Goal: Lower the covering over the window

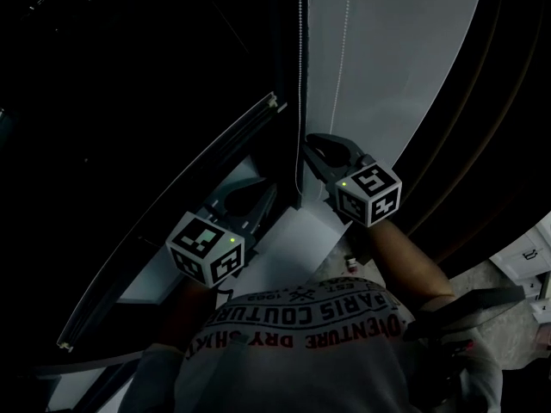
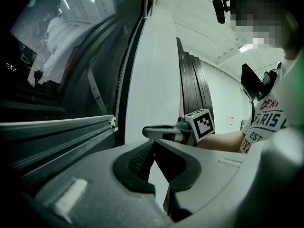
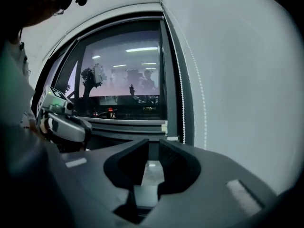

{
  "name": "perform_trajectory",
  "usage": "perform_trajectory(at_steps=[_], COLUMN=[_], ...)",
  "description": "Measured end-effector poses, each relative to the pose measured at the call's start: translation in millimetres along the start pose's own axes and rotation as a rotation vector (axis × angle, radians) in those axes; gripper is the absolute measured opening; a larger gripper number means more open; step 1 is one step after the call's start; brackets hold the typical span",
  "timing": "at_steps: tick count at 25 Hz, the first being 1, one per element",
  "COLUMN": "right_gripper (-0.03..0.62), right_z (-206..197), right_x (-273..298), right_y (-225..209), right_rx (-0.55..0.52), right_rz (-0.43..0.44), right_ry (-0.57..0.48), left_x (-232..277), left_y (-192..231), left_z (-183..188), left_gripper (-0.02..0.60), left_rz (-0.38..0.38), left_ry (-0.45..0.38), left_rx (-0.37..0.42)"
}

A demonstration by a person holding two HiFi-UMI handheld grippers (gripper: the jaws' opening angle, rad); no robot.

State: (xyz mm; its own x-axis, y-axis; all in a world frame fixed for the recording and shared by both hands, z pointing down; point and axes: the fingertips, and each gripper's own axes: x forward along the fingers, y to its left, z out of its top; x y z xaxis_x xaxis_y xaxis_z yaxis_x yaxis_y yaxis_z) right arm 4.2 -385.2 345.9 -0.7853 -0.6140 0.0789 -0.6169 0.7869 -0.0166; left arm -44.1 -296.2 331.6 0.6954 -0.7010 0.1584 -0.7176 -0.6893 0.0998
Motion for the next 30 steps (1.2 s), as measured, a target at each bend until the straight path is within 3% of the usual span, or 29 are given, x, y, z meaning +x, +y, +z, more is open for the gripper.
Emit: perform_trajectory(at_steps=[8, 18, 23, 25, 30], right_gripper=[0.08, 0.087, 0.081, 0.038, 0.02], right_z=[24.7, 32.4, 36.3, 40.3, 44.1], right_x=[40.6, 40.7, 52.9, 54.9, 64.9], right_y=[-38.2, -74.4, -82.9, -81.6, -73.2], right_rx=[-0.091, -0.017, -0.021, -0.021, -0.019], right_rz=[-0.201, -0.357, -0.373, -0.356, -0.32], right_ry=[-0.011, -0.05, -0.038, -0.046, -0.027], left_x=[-6.0, -17.6, -26.3, -28.4, -33.4], left_y=[12.3, 4.5, 4.9, 5.7, 5.9], left_z=[-0.7, -5.1, -4.8, -3.1, 0.3], left_gripper=[0.002, 0.002, 0.002, 0.002, 0.002], left_rz=[0.051, 0.046, 0.054, 0.055, 0.053], left_ry=[0.007, 0.008, 0.004, -0.002, -0.006], left_rx=[-0.001, 0.003, 0.003, 0.001, 0.008])
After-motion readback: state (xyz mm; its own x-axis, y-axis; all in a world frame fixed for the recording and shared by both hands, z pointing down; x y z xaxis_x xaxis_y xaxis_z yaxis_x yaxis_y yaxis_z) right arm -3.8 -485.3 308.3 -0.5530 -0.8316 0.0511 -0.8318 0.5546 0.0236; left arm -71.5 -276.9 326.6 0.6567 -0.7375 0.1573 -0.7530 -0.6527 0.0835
